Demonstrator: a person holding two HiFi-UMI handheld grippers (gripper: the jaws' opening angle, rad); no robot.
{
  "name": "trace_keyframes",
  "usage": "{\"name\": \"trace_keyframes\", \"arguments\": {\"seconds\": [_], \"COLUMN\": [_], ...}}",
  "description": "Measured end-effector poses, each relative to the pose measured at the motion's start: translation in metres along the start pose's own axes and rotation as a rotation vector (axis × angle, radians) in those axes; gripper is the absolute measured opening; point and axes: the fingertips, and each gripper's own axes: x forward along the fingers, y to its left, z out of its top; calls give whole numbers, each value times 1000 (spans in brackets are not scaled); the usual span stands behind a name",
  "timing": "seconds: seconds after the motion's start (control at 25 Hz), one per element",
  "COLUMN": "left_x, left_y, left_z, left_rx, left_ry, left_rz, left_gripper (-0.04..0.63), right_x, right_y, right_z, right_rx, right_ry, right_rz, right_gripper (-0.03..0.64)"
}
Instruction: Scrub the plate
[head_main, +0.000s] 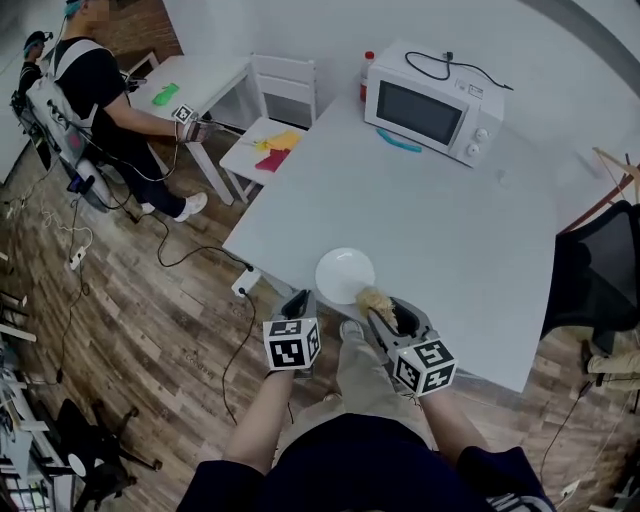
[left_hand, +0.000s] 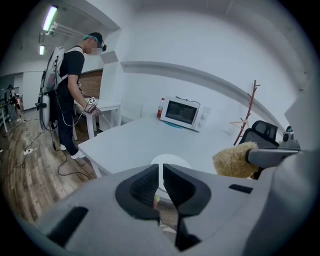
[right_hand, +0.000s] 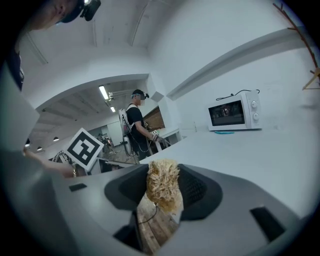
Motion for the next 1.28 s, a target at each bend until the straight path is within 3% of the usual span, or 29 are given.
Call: {"name": "trace_keyframes", "arguments": {"seconds": [0.4, 0.64, 0.92, 1.28], "left_x": [-107, -148, -164, -160], "left_y": [-16, -29, -31, -34], "left_z": [-32, -52, -65, -65], "left_rx": [-48, -24, -34, -22], "left_ry": [-54, -61, -63, -60], "left_rz": [-43, -72, -92, -99], "left_gripper": [18, 18, 17, 17], "right_x": [-52, -73, -82, -78], "right_y": [74, 98, 116, 116], "right_z": [-15, -32, -47, -37], "right_rx": [-27, -47, -87, -74], "right_ry": [-48, -27, 10, -5], "right_rz": [20, 37, 87, 98], "right_gripper": [181, 181, 179, 179]}}
